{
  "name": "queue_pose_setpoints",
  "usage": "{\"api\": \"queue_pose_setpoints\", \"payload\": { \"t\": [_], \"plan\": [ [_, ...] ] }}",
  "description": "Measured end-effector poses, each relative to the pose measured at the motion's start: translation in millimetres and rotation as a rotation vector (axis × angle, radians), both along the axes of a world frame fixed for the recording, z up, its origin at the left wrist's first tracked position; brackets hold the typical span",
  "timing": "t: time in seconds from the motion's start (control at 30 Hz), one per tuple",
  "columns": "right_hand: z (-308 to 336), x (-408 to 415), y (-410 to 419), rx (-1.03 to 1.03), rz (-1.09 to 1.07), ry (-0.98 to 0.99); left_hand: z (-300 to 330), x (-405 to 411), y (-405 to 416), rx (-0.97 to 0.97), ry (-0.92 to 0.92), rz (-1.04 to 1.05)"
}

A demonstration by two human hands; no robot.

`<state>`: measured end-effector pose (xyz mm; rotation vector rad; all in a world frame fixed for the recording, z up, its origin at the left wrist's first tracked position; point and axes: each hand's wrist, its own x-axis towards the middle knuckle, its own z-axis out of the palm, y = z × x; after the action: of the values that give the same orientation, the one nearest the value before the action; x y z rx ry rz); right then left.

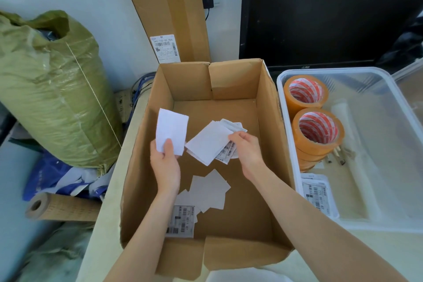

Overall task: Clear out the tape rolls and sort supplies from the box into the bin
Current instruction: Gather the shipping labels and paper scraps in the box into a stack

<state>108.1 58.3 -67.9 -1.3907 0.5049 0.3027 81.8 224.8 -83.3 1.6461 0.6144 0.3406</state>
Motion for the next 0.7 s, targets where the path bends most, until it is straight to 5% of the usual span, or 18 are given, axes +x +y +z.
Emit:
{"api": "queue_pose_setpoints", "payload": {
  "t": [0.23, 0.43, 0.6, 0.7],
  "plan": [
    [-4, 3, -2, 0.031, -0.096, 0.082, 16, -3, -2, 0.368, -0.012, -0.024],
    [-8, 5, -2, 0.075, -0.141, 0.130, 7, -6, 7, 0.703, -0.320, -0.226],
    [-9, 6, -1, 0.092, -0.146, 0.145, 5, -8, 4, 0.727, -0.281, -0.244],
    [-9, 6, -2, 0.106, -0.143, 0.149, 5, -10, 1, 0.580, -0.234, -0.167]
  ]
}}
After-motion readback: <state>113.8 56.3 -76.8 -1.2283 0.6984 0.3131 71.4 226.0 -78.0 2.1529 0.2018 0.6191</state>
